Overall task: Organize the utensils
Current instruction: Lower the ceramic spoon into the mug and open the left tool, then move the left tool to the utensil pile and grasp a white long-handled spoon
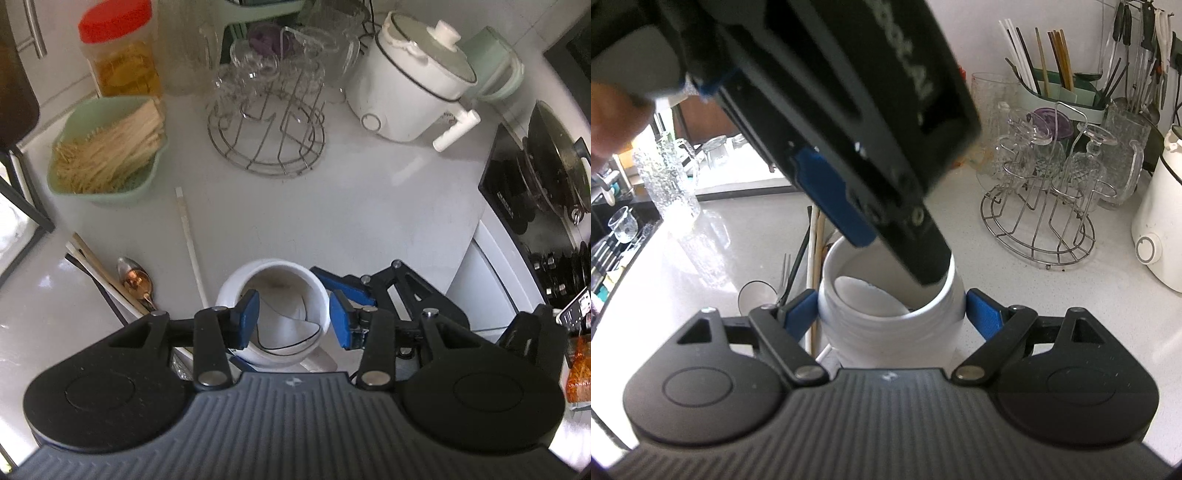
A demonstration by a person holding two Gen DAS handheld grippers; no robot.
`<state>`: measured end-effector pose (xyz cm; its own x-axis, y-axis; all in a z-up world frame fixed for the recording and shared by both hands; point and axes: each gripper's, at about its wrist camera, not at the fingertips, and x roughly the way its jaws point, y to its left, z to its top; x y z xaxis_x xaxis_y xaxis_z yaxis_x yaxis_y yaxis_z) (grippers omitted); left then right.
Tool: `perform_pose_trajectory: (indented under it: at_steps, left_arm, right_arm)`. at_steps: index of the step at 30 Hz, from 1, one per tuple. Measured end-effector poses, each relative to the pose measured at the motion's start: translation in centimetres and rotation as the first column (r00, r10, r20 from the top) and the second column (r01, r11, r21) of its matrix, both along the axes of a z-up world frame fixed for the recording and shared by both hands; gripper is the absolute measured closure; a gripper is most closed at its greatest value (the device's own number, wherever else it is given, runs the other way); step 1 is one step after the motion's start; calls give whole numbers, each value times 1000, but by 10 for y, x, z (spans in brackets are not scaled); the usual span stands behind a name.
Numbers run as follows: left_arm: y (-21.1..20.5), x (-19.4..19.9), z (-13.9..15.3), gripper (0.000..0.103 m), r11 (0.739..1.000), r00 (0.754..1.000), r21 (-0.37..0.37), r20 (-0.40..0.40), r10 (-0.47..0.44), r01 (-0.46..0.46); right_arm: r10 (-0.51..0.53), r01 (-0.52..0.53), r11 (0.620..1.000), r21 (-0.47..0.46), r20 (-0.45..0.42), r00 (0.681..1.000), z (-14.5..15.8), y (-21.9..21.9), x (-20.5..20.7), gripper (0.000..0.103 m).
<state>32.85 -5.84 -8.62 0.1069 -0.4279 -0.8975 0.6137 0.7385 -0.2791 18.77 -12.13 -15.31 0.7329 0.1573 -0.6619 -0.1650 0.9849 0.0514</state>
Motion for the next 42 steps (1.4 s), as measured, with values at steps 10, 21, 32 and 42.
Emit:
perform_pose_trajectory:
  at_steps: [10, 21, 32, 42]
  left_arm:
    - [18, -14, 29, 55, 996, 989, -54, 126, 78, -71]
    - [49, -43, 47, 55, 977, 960, -130, 202, 193, -169]
    - [91, -62, 36, 54, 916, 901, -196, 195, 387, -351]
    - [138, -76, -16, 54, 814, 812, -178, 104, 575, -553]
  right_arm:
    - [-5, 5, 1000, 0, -10, 1000, 1, 1, 1, 14]
    - [-14, 14, 1000, 1, -15, 1000, 1, 1, 1, 14]
    - [-12, 11, 1000, -5, -12, 1000, 1, 1, -1, 14]
    - [-9, 9, 1000, -9, -28, 1000, 3, -11, -6, 14]
